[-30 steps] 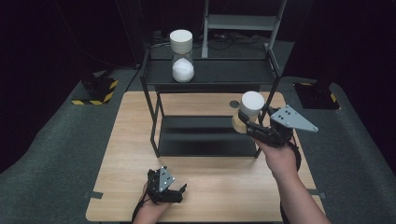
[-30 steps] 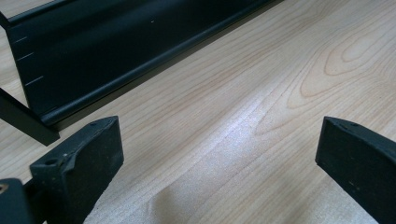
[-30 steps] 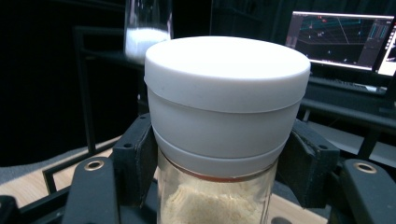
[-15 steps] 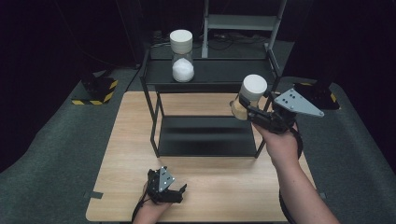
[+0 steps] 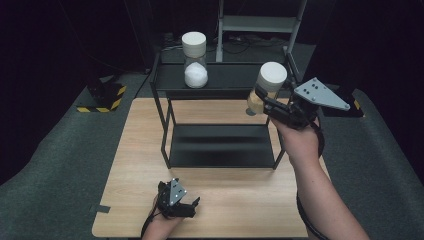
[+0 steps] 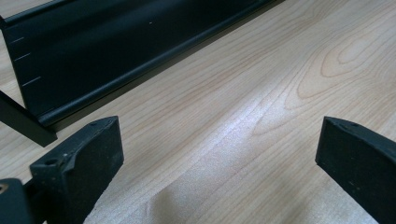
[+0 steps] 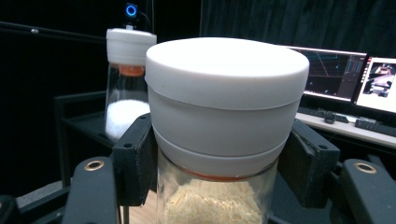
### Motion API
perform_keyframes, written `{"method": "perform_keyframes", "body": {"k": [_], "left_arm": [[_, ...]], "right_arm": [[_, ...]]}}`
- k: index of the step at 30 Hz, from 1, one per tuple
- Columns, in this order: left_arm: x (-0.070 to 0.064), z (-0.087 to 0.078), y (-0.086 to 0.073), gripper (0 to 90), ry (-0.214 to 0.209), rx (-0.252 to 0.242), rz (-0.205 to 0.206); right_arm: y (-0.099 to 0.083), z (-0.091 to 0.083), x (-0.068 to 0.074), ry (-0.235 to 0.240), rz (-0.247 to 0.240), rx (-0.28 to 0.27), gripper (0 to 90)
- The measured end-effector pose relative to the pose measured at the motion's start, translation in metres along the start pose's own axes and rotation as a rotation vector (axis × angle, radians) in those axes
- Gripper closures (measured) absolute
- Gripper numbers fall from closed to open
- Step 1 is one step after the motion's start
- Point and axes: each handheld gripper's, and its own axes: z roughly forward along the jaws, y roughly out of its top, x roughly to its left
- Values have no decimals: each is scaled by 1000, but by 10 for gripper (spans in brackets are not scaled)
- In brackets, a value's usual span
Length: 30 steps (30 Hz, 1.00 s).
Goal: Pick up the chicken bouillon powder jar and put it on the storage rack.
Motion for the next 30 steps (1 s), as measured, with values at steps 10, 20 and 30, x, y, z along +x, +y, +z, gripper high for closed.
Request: {"method": "perform_keyframes", "body": {"k": [10,20,30], "left_arm": [[1,0,-1,12,-3,-3,-6],[2,0,-1,12,-5,-5,-11],[3,-1,-2,13,-7,-9,-15]], "right_arm": [[14,15,-1,-37,-1,-13,348],[21,37,-6,-75,9,7,347],[24,59,-11,-102,28,27,347]]}}
